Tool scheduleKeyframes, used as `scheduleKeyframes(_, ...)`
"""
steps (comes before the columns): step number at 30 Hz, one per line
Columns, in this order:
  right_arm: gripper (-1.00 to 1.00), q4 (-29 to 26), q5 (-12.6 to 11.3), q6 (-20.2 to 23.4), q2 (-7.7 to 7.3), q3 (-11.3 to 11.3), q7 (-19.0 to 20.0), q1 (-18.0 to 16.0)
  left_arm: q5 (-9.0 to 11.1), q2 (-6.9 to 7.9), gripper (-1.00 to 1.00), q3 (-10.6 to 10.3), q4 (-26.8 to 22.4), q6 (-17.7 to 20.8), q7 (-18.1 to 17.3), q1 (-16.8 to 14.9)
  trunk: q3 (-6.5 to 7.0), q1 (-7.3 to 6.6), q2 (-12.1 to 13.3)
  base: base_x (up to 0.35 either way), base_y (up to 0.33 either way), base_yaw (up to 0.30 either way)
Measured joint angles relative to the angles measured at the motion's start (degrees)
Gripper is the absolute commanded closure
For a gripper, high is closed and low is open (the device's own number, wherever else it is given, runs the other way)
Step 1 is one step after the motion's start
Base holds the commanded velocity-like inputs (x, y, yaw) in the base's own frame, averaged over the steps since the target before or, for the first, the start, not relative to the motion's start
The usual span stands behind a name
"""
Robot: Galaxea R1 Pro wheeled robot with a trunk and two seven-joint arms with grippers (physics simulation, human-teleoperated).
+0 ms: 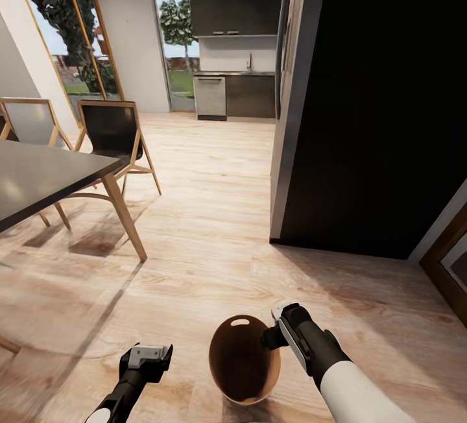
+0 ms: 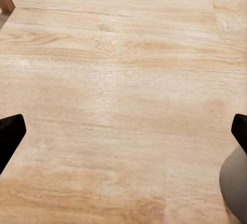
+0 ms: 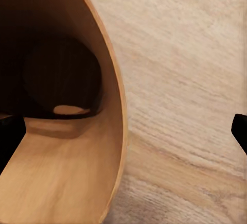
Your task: Put the three can of soda from the living room inside the tash can in the kitchen.
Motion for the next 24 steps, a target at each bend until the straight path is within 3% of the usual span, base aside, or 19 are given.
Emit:
scheduleKeyframes(5, -1.00, -0.1, 0.0, 0.0, 0.00, 0.0, 0.0, 0.0, 0.0, 0.01, -1.00, 0.0, -0.1, -0.1, 0.0, 0.0, 0.00, 0.00, 0.0, 0.010, -0.004, 0.000)
scheduleKeyframes(24, -1.00, 0.0, 0.0, 0.0, 0.00, 0.1, 0.0, 0.0, 0.0, 0.01, -1.00, 0.0, -0.1, 0.2, 0.0, 0.0, -4.20, 0.49, -0.3, 0.001, 0.000, 0.000)
